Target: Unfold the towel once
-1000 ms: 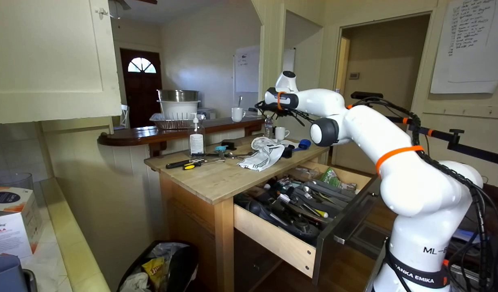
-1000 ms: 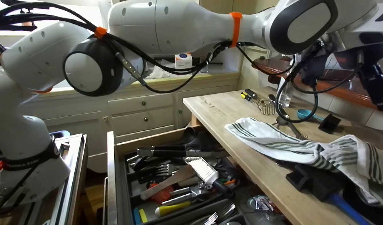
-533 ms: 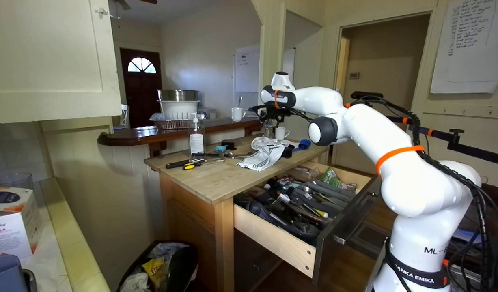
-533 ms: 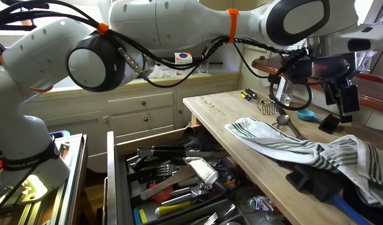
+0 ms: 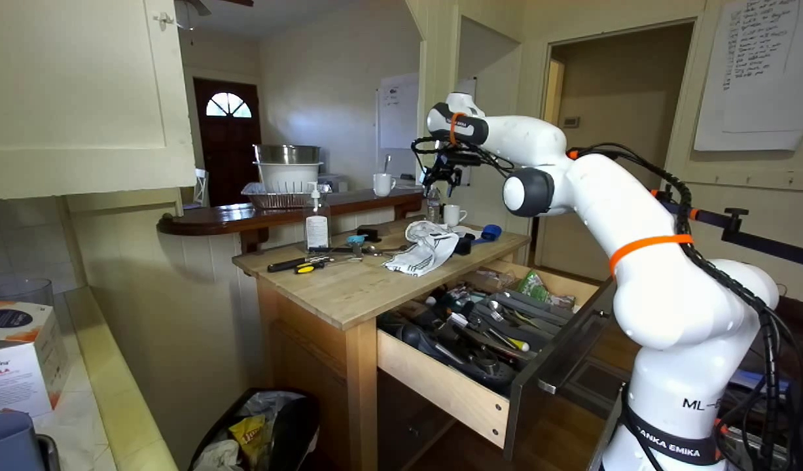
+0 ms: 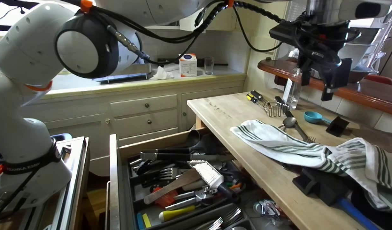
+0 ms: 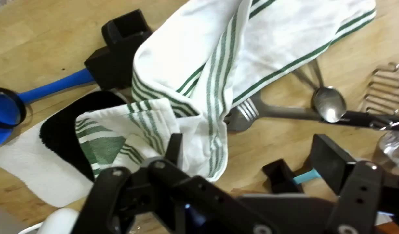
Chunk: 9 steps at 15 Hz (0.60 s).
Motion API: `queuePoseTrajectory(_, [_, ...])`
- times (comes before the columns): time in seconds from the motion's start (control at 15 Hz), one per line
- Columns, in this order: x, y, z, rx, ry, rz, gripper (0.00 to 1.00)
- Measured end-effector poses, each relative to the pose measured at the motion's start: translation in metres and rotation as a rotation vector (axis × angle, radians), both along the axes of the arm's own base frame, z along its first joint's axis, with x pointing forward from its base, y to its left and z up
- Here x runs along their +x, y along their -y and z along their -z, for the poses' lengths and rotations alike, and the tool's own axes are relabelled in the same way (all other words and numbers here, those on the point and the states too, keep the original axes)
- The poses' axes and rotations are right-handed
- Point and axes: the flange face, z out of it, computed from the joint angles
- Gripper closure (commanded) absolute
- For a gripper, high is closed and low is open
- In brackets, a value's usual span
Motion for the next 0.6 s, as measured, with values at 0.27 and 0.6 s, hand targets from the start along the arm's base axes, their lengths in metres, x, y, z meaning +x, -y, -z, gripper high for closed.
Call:
queuePoseTrajectory(0.27, [-0.003,-0.030,0.014,0.067,-0.136,-0.090,0.00])
queuePoseTrajectory(0.6, [0.016,-0.072,0.022,-0.003,-0.191,-0.025,0.00])
